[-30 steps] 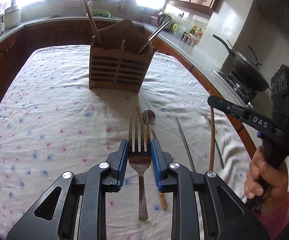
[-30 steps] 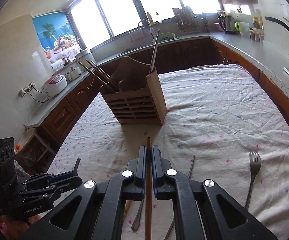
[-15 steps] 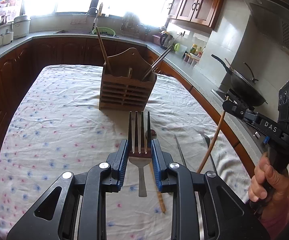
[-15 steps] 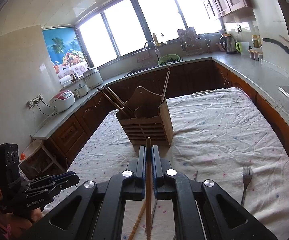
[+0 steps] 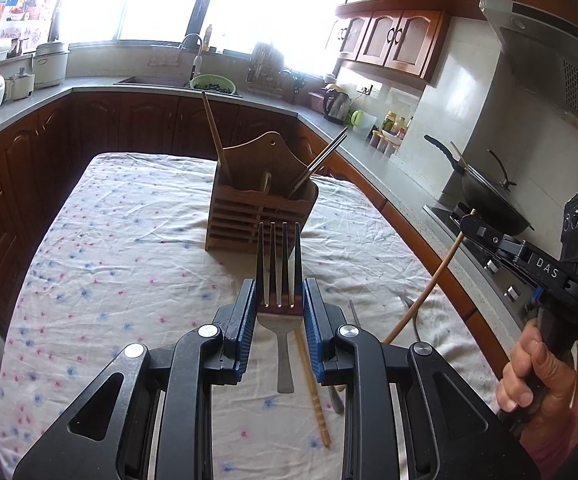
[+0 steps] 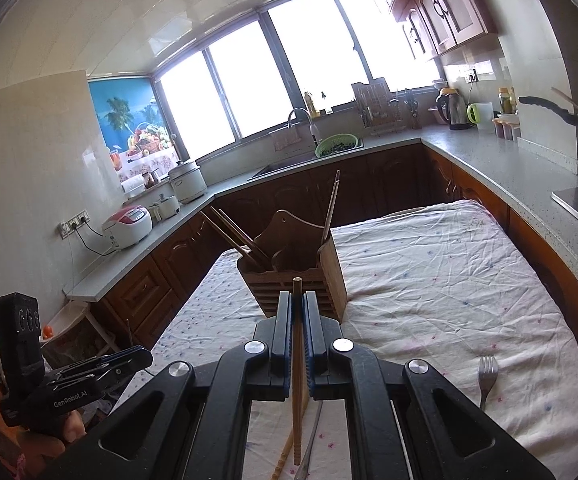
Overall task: Organize utensils
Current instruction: 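Lift the fork and chopstick and carry them over the wooden holder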
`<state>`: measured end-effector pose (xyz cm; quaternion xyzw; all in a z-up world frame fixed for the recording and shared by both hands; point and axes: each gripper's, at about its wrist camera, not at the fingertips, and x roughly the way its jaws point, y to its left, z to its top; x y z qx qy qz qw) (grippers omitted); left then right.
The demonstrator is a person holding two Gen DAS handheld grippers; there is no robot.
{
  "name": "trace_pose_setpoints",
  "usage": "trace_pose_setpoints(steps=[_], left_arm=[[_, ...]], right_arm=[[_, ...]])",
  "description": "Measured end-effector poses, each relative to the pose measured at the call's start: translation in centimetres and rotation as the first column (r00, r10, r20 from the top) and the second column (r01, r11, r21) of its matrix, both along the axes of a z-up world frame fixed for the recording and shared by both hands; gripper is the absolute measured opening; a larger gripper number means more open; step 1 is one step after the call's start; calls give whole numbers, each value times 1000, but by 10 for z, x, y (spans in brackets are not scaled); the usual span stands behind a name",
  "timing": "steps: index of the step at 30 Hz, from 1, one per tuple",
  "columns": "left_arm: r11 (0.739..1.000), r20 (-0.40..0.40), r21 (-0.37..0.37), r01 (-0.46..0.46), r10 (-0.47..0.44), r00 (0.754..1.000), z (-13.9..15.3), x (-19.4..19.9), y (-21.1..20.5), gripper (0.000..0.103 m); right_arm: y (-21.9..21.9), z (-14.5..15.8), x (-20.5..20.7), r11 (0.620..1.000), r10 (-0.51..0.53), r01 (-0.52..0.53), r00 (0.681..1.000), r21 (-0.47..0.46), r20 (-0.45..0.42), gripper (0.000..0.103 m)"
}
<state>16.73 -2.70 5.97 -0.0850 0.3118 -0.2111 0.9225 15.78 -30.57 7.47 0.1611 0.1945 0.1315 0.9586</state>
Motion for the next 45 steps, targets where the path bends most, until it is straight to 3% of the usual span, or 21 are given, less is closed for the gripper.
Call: trace_pose_setpoints(steps=[12, 22, 32, 38, 45], left_arm=[[999, 54, -19, -45, 46, 998, 19, 34, 5, 21], [994, 133, -51, -97, 103, 986, 54, 92, 10, 21], [983, 224, -81, -164, 178, 958, 82, 160, 5, 21], [978, 245, -91, -187, 204, 948, 68, 190, -12, 21], [981, 227, -45, -190, 195, 954, 26, 203, -35, 21]], right_arm=[[-9, 26, 14, 999, -44, 42, 995, 17, 86, 5], [-9, 61, 56, 996, -80, 74, 979, 39, 189, 5], [-3, 95, 109, 992, -128, 117, 949, 54, 289, 5], [-2, 94, 135, 984, -180, 168, 928, 64, 325, 5], [-2, 57, 159, 979, -204, 191, 938, 74, 280, 5]])
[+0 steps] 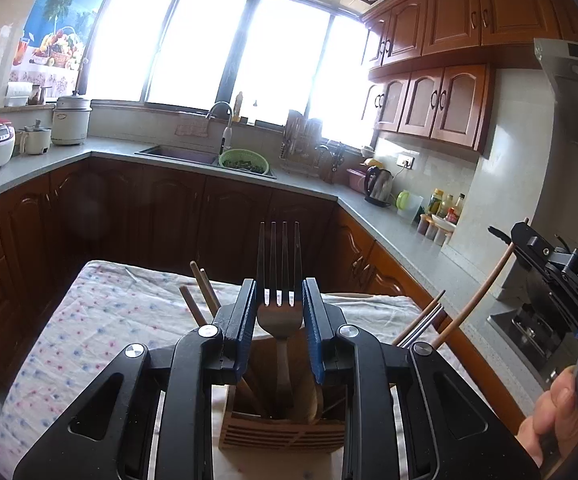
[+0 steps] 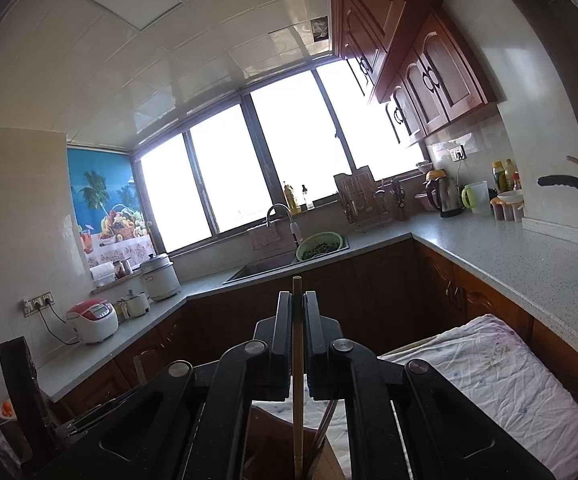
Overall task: Organize utensils
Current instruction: 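Lift the fork and chopstick and carry them over the wooden holder, then lower the fork and chopstick into the holder and open both tools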
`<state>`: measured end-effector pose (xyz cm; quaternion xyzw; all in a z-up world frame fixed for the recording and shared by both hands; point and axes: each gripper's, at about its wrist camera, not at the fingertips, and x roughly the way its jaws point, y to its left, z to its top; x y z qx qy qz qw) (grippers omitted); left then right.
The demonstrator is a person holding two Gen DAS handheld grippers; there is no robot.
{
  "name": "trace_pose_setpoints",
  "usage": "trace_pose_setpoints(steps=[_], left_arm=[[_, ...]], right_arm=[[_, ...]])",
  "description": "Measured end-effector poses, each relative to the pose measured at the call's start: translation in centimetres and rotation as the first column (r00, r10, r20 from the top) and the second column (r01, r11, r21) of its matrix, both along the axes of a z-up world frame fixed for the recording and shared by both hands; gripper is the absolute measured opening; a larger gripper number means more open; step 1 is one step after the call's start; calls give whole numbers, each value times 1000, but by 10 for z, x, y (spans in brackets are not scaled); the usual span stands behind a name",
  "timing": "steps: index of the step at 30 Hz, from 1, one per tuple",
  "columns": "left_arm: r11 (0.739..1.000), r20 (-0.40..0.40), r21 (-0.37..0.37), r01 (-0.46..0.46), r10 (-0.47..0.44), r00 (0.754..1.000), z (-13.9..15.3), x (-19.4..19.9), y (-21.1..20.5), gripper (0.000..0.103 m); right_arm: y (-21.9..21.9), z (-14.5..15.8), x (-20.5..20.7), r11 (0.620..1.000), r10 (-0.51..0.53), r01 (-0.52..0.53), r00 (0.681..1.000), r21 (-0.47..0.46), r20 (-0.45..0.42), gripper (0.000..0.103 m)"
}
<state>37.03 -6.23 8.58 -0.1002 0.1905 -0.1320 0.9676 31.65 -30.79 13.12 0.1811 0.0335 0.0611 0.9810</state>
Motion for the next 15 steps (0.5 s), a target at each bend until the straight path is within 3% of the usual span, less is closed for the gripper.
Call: trace_pose_setpoints(steps=[15], left_arm=[[1000, -69, 15, 18, -17, 997, -48, 5, -3, 21]], right_arm=[[2, -55, 18, 999, 21, -17, 994, 34, -109, 5]])
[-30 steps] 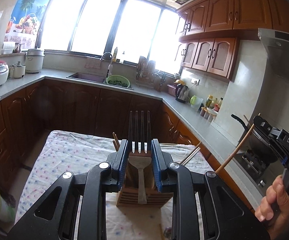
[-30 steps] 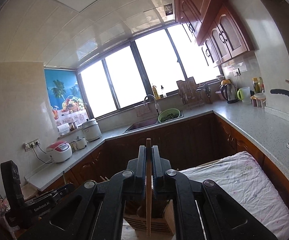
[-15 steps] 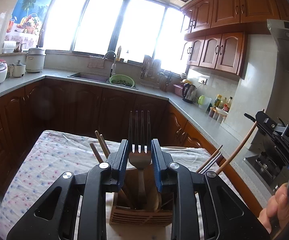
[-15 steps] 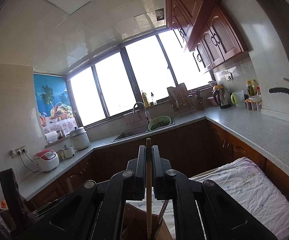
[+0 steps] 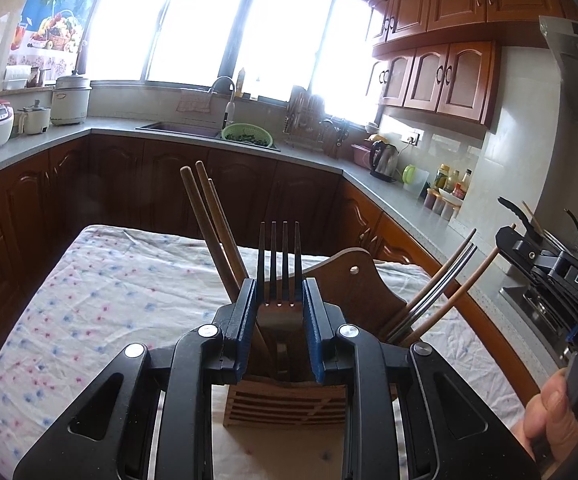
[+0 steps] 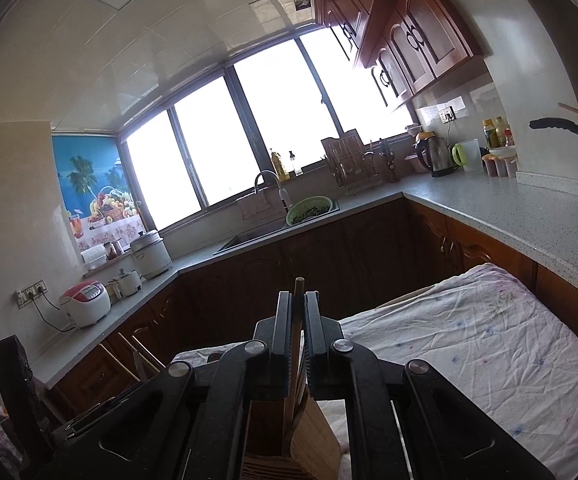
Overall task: Organize utensils
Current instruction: 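Lower the fork and chopstick into the holder and open both tools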
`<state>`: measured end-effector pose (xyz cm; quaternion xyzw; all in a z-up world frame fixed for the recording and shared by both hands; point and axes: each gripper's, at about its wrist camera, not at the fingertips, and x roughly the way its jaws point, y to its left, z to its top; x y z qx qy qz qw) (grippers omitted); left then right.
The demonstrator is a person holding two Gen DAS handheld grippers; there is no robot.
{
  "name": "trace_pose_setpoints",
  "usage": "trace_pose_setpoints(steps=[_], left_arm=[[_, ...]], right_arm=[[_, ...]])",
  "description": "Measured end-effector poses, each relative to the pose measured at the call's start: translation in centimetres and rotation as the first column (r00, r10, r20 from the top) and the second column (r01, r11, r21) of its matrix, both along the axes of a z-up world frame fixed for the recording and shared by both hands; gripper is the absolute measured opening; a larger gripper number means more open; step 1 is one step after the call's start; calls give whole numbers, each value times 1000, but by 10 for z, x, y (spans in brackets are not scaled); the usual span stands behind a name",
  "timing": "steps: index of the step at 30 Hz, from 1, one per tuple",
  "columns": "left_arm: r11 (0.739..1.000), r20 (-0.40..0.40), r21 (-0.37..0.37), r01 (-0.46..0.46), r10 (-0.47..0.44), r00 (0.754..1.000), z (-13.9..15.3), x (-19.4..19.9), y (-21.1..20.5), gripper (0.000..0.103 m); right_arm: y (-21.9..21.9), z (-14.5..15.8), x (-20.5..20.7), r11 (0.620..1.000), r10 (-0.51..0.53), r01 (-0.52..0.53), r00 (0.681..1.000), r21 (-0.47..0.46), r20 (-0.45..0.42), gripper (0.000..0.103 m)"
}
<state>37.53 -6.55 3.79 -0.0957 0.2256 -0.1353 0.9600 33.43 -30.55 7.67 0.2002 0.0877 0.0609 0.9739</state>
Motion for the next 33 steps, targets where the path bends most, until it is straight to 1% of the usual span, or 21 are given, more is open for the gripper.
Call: trace_pose_setpoints(steps=[4, 8, 11, 14, 17, 33], left_arm=[[1000, -11, 11, 10, -10, 1000, -4, -2, -3, 21], [1000, -34, -2, 24, -24, 999, -9, -2, -4, 21], [1000, -49, 11, 28, -28, 998, -13, -1, -8, 21], [1000, -69, 9, 23, -23, 997, -18, 1, -7, 21], [1000, -90, -14, 25, -26, 996, -21, 5, -3, 21], [999, -116, 4, 38, -37, 993, -22, 8, -7, 22]], right_arm=[[5, -4, 4, 1000, 17, -17, 999, -11, -27, 5], [8, -7, 9, 999, 26, -28, 998, -22, -56, 5], [9, -9, 15, 999, 27, -28, 997, -19, -70, 5], [8, -10, 17, 999, 27, -29, 997, -18, -74, 5], [5, -13, 17, 999, 30, -31, 996, -15, -78, 5], [-2, -14, 14, 999, 41, -39, 995, 22, -93, 6]])
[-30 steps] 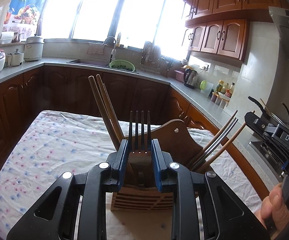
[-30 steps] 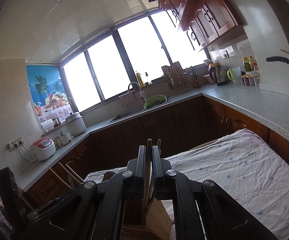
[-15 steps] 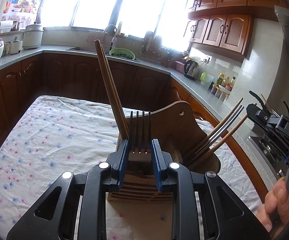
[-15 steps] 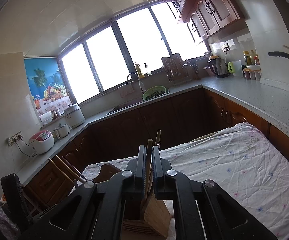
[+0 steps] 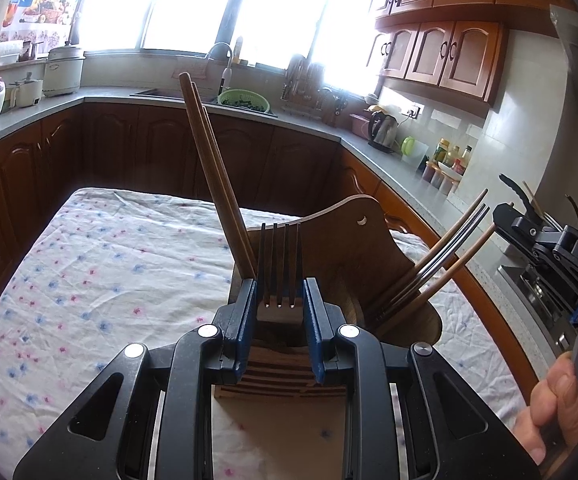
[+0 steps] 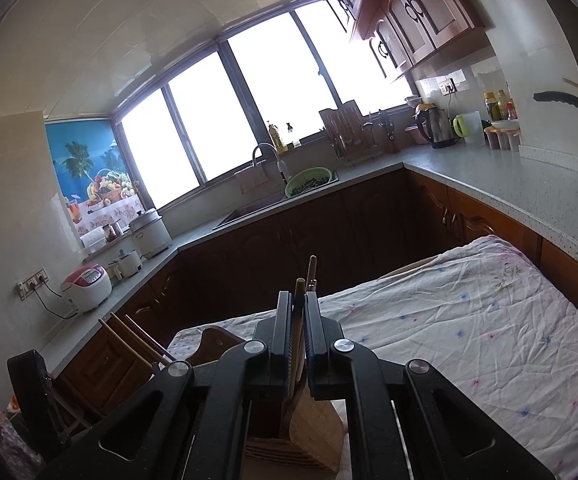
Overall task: Organize utensils
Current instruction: 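Lower the fork and chopstick into the holder and open both tools, then withdraw both open tools from the holder back over the table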
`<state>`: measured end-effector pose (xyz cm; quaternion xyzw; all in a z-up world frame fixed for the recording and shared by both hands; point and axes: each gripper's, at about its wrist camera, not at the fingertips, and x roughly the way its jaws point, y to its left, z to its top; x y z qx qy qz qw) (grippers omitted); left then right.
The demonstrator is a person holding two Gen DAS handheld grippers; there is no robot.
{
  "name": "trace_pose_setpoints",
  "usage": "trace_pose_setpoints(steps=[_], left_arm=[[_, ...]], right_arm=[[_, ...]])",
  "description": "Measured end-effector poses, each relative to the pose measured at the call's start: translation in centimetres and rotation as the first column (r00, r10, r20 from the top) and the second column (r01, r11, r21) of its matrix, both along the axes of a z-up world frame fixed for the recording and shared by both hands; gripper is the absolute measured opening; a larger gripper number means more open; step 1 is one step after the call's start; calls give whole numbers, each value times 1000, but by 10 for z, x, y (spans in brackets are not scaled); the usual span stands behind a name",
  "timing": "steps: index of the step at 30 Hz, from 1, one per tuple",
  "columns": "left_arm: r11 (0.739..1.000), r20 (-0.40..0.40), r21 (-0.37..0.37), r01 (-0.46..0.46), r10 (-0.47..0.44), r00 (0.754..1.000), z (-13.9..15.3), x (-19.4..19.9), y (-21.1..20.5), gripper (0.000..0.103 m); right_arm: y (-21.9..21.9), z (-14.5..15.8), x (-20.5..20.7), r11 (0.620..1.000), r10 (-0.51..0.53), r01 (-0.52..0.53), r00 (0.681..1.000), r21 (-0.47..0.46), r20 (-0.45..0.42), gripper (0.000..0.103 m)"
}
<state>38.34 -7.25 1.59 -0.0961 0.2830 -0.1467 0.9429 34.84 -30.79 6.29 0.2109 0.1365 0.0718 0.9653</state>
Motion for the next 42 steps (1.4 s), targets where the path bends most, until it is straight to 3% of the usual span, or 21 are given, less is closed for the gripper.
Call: trace_pose_setpoints(steps=[11, 14, 17, 21, 42], left_arm=[[1000, -5, 4, 8, -8, 1000, 3, -5, -3, 23], [1000, 4, 6, 4, -4, 1000, 6, -9, -3, 36], [1000, 13, 9, 2, -2, 1000, 8, -13, -4, 43], [1000, 13, 6, 2, -2, 1000, 10, -17, -3, 56], [1000, 33, -2, -30, 30, 999, 13, -55, 15, 93]], right_arm=[[-4, 4, -4, 999, 10, -9, 1000, 42, -8, 15], [-6, 4, -5, 998, 11, -11, 1000, 54, -11, 31], [-5, 4, -7, 998, 15, -15, 1000, 57, -12, 34], [-4, 4, -9, 997, 29, -27, 999, 70, -16, 45], [-7, 1, -23, 990, 82, -79, 996, 117, -26, 75]])
